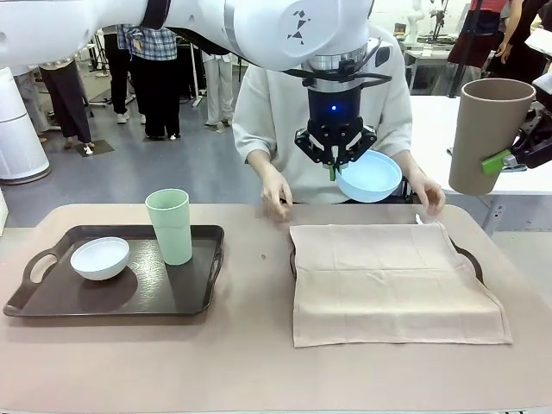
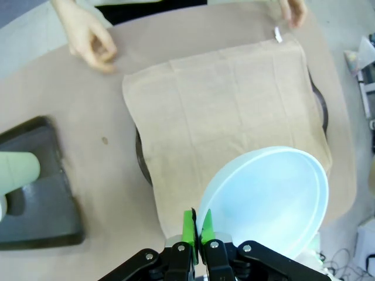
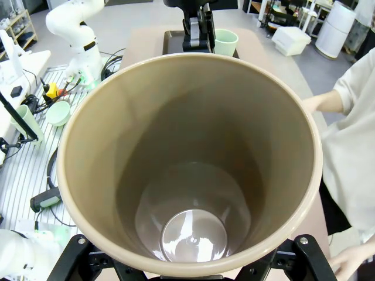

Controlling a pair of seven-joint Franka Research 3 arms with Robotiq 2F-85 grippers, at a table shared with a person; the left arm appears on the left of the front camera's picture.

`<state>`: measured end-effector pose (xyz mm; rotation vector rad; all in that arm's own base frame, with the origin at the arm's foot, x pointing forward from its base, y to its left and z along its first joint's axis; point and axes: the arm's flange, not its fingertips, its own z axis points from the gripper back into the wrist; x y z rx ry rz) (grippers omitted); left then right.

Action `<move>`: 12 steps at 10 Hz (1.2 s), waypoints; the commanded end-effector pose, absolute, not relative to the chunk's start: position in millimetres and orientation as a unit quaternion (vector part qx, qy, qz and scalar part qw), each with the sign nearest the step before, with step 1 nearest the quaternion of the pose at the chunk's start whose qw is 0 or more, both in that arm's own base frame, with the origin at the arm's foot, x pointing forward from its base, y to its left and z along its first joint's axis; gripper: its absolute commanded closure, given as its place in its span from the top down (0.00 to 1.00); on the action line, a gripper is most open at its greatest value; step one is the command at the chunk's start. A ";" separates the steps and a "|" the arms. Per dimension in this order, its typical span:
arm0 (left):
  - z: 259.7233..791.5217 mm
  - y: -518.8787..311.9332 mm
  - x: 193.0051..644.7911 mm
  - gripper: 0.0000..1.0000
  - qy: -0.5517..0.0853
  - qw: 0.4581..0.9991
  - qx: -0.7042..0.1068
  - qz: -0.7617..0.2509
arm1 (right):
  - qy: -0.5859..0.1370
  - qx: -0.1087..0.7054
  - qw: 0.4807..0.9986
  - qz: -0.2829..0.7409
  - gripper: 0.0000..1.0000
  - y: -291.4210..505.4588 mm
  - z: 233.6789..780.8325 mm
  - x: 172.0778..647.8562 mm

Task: Set up a tray with a mat and arrange the tableware.
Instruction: Place the Picnic Bowl and Reusable plastic cup back onto the Handle tray in front of the human's position.

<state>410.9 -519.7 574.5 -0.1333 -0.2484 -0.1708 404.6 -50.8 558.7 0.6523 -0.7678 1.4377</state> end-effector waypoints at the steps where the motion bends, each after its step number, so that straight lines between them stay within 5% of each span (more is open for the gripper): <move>1: 575.3 -517.7 411.8 0.00 -0.129 0.985 -0.060 -0.093 | -0.333 0.281 0.641 0.632 0.22 -50.5 557.2 405.6; 5: 575.3 -517.7 411.8 0.00 -0.129 0.985 -0.060 -0.093 | -0.333 0.281 0.641 0.632 0.22 -50.5 557.2 405.6; 6: 575.3 -517.7 411.8 0.00 -0.129 0.985 -0.060 -0.093 | -0.336 0.286 0.639 0.630 0.82 -50.8 558.7 404.6; 9: 534.6 -514.6 429.1 0.04 -0.113 0.988 -0.080 -0.069 | -0.375 0.353 0.579 0.633 0.82 -63.3 495.5 431.7; 12: 478.4 -508.8 446.7 0.04 -0.101 0.987 -0.114 -0.054 | -0.391 0.361 0.576 0.621 0.82 -71.7 425.2 452.1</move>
